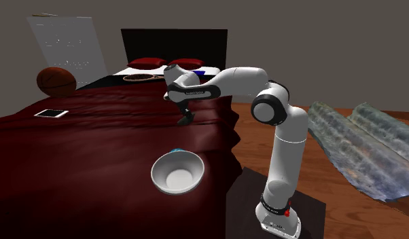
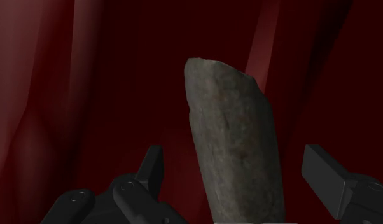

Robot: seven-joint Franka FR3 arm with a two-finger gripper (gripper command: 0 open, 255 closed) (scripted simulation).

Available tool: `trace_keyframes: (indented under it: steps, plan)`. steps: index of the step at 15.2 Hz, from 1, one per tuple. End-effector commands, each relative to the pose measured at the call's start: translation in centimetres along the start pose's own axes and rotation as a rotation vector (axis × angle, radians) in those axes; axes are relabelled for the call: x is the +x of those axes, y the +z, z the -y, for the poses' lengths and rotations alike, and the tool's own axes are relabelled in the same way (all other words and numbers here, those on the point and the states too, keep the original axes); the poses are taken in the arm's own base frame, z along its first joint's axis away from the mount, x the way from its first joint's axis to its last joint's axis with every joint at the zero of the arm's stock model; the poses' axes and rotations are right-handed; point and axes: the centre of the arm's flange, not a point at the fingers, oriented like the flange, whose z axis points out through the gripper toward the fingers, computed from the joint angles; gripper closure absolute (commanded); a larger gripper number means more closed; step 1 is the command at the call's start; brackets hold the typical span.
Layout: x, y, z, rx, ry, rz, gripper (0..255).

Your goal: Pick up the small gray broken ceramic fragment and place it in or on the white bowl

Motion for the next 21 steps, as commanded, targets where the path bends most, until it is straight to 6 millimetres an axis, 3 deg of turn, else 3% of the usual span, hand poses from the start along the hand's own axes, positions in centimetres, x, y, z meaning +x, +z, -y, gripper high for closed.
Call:
trace_keyframes:
  steps: [1, 5, 6, 15, 21]
  plan:
    - [0.0, 0.1, 0.0, 0.000, 0.000, 0.000, 0]
    - [0.0, 0.1, 0.0, 0.000, 0.000, 0.000, 0]
    - [0.0, 0.1, 0.0, 0.000, 0.000, 0.000, 255]
    - [0.0, 0.1, 0.0, 0.000, 0.000, 0.000, 255]
    - [-0.8, -3.0, -0.2, 0.000, 0.000, 0.000, 255]
